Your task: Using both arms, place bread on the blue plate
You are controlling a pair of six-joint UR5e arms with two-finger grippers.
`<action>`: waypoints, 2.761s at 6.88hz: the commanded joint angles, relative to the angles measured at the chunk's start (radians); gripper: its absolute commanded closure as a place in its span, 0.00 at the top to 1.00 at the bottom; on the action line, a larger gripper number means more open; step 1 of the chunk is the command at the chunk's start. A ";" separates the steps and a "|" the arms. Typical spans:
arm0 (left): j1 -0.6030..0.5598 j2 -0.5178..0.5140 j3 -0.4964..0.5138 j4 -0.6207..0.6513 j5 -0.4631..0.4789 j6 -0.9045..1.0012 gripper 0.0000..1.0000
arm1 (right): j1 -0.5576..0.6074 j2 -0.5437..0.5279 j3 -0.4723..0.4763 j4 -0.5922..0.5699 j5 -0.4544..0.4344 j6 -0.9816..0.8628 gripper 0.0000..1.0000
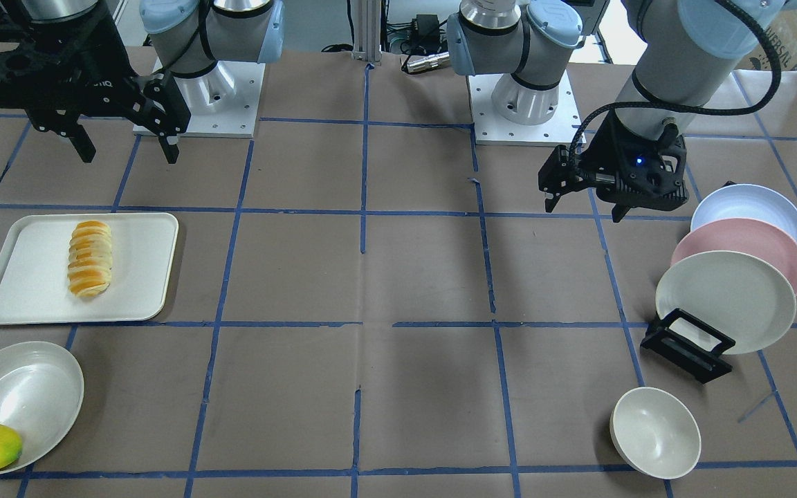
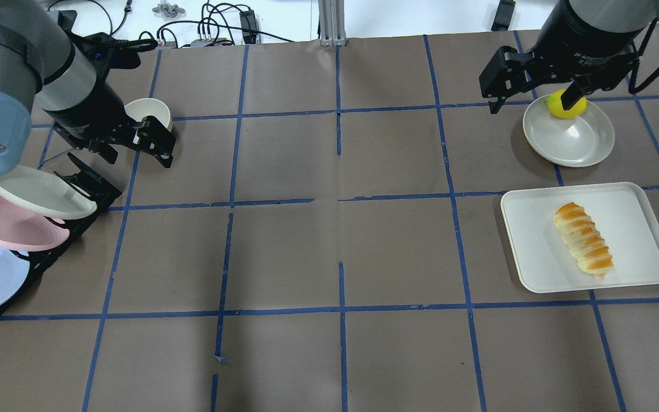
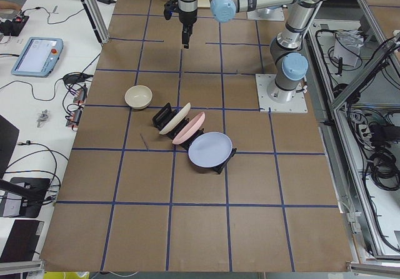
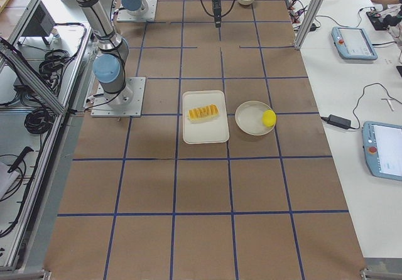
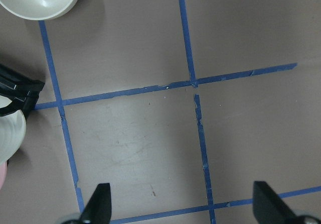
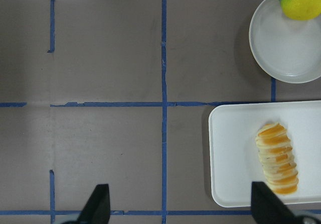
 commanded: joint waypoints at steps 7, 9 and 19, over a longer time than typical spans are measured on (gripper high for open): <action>0.108 0.048 -0.002 -0.049 0.039 0.073 1.00 | -0.349 0.128 0.339 -0.243 -0.021 -0.105 1.00; 0.462 0.094 -0.002 -0.098 0.013 0.406 1.00 | -0.361 0.271 0.341 -0.345 -0.024 -0.112 1.00; 1.024 -0.168 0.057 -0.100 -0.183 0.859 1.00 | -0.406 0.374 0.400 -0.366 -0.168 -0.399 0.98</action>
